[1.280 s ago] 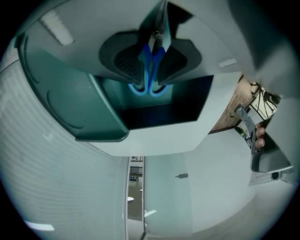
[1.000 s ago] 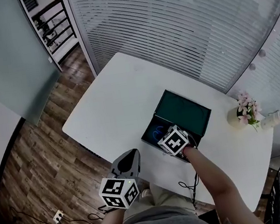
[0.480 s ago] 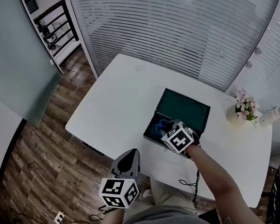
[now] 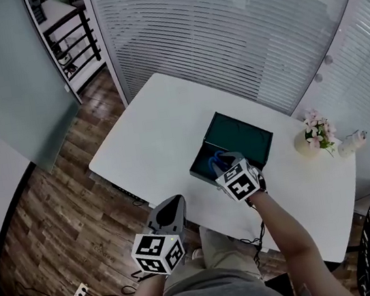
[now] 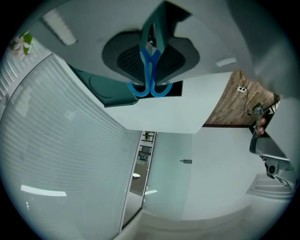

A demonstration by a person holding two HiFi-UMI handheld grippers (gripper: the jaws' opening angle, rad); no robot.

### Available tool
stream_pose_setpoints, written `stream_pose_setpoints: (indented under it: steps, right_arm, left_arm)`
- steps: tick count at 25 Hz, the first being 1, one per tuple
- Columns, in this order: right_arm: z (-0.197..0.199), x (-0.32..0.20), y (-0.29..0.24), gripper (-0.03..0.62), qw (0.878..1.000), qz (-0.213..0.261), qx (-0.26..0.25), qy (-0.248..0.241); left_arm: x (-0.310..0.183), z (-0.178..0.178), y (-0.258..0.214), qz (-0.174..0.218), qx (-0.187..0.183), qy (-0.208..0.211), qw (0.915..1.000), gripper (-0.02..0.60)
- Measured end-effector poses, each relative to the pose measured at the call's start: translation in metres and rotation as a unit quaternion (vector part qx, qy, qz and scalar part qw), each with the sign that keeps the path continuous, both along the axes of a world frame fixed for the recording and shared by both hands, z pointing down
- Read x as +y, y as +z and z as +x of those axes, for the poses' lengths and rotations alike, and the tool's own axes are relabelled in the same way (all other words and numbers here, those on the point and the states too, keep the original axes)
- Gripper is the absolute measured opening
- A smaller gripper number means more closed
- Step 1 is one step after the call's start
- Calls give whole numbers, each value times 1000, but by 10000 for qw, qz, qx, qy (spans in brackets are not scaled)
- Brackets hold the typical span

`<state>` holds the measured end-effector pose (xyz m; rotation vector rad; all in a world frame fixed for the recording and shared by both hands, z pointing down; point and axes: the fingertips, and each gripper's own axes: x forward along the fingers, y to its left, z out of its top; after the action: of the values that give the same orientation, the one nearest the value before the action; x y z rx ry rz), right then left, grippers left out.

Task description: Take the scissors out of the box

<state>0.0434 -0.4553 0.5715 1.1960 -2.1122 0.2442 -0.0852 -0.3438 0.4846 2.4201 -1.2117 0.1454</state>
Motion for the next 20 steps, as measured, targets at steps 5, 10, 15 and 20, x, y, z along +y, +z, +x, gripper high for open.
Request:
stream_pose_setpoints:
  steps: [5,10,15,20]
  right_arm:
    - [-3,8,-15,87,9996,263,-60,69]
    - [-13,20,-40,87,9980,563,-202,186]
    - [-15,41,-67,87,9951,881,-374,258]
    - [-11,80,-93,87,9906,1210,-557,310]
  left_arm:
    - [10,-10,-5,66,42,-96,9999,5]
    - [23,-28,-10,91,104,-207,9997,5]
    - [39,-27,-14,144,178,-271,9994,5]
    - [66,-19,-20,193,223,-308,9991,5]
